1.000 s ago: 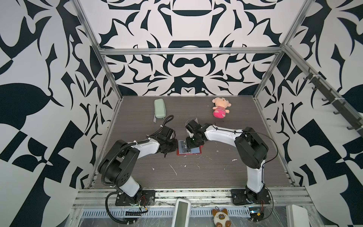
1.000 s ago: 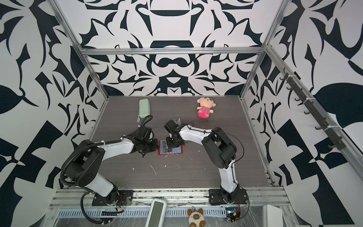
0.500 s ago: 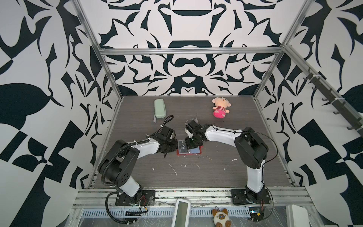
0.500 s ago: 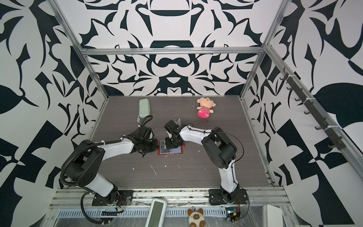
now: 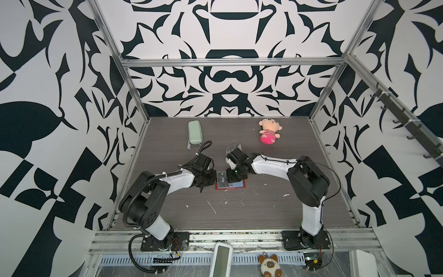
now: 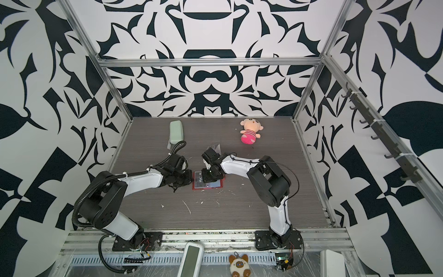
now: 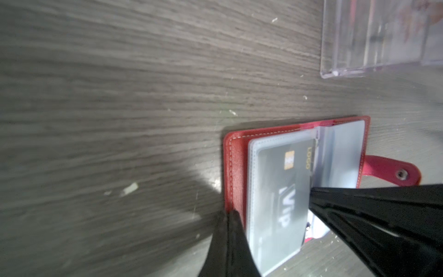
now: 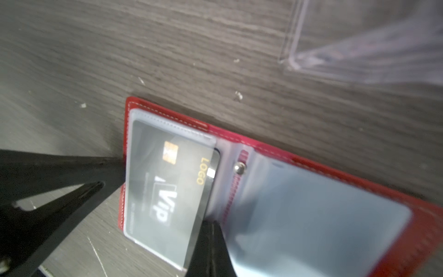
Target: Put the credit cards into the card holder
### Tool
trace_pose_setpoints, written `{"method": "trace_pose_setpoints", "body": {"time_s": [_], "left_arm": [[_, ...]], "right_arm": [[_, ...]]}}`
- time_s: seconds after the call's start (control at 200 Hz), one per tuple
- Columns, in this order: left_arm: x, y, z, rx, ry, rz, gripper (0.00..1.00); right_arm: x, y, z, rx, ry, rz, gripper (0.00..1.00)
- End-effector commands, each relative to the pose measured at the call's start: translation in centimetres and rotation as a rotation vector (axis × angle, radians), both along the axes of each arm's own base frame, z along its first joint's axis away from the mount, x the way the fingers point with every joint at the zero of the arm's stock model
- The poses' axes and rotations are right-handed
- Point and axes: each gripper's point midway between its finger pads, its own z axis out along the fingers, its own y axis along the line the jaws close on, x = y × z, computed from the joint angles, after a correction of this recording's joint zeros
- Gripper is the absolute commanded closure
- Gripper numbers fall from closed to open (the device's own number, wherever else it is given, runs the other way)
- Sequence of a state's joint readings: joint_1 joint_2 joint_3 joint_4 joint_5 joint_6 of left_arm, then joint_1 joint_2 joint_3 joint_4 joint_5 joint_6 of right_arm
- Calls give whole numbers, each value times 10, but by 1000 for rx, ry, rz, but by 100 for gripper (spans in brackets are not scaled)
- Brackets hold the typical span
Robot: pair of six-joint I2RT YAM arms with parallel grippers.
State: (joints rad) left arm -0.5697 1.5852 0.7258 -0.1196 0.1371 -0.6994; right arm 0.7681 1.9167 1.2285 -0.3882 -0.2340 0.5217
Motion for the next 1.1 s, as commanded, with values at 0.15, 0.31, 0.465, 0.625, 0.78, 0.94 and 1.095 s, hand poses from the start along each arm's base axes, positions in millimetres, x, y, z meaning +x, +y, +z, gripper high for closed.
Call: {"method": "trace_pose_setpoints", "body": {"time_s": [0.15,0.31,0.465,0.625,0.78,0.94,1.095], "left_arm": [[-17,32,12,124,-8,34,67],[-12,21,31,74,-60,6,59],[-13,-7,42,-18,-82,-76,59],[-14,-39,47,-97,-80,-164,59],[-14,-65,45,-171,-69,-225,59],[-10,-76,36,-199,-51,-233,65],[-8,-86,30,-242,-37,-247,68]], "right_arm": [[15,-32,30,-27,-120,-91,100],[10,-45,19,-58,-90,-92,100],[8,-51,13,-85,-82,-95,100],[5,-55,6,-116,-68,-84,100],[2,-57,-1,-127,-53,-80,100],[0,-58,-6,-133,-45,-79,100],[-2,-58,-11,-132,-32,-75,100]]}}
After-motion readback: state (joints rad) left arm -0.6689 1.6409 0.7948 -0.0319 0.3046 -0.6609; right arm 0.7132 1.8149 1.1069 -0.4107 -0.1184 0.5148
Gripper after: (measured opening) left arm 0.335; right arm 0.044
